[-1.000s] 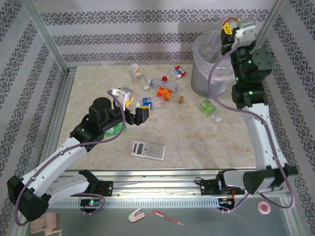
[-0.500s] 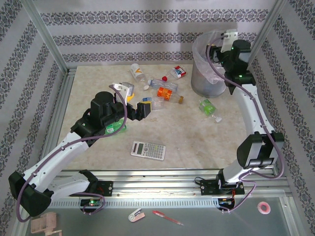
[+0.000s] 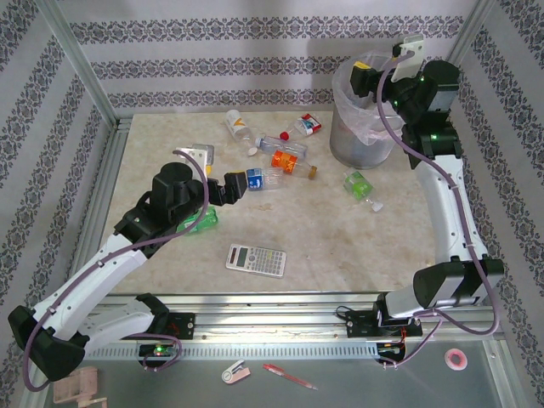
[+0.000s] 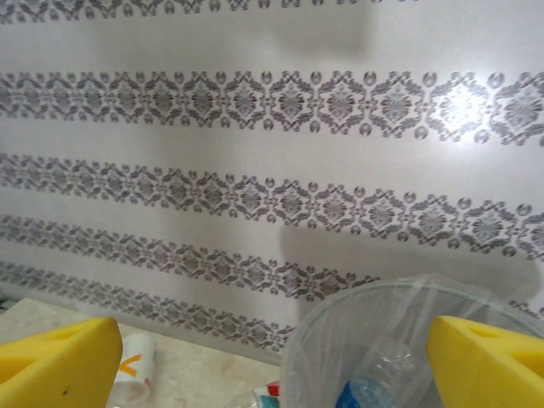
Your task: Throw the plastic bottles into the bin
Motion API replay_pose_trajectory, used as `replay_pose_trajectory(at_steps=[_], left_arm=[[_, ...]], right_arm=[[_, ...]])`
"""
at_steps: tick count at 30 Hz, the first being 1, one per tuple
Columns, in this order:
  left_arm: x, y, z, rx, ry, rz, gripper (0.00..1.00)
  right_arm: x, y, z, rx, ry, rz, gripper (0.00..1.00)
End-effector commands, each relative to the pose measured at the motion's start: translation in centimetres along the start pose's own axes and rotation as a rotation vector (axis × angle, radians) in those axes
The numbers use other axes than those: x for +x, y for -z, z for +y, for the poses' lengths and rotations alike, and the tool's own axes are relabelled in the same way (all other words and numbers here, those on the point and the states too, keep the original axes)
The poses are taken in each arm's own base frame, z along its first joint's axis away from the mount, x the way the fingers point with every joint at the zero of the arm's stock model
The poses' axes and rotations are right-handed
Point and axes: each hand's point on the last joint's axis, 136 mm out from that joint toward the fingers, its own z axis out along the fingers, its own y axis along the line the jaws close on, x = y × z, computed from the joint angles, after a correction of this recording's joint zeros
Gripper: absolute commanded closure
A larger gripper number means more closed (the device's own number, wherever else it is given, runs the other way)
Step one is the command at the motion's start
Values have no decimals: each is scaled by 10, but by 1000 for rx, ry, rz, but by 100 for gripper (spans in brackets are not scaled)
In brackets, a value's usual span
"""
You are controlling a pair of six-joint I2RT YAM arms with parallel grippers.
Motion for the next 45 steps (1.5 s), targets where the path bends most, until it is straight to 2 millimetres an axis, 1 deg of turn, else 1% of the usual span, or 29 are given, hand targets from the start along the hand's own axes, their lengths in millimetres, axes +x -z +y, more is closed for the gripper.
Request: replay_pose_trajectory(at_steps=[1,6,12,15,19,23,28,32,36,42,45], left_arm=[[5,7,28,-136,101,24,0],[16,8,49,-215,184,56,0],[31,13,71,-295,204,106,0],[39,18,82,-334,197,140,0],[44,24,91,-367,172,182,1],[52,31,102,-416,147,261,0],[66,29,103,-429,94,386,0],[83,22,106,-449,77,510,0],[99,17,111,-483,88,599,0],[117,14,120,-513,98,690,0],[131,12,126,-512,158,724,0]], right_arm=[[-13,17,30,-113,-12,-21,7],[-11,26,47,-163,-4,-8,4],[-3,32,61,-202,-2,13,2],[1,34,65,-215,-4,25,2],[5,37,68,-223,-8,36,2],[12,38,69,-225,-16,53,2],[15,39,69,-227,-24,65,2],[17,39,70,-228,-27,68,2],[17,41,71,-230,-24,68,2],[19,43,70,-224,-16,75,2],[22,43,69,-221,-18,81,2]])
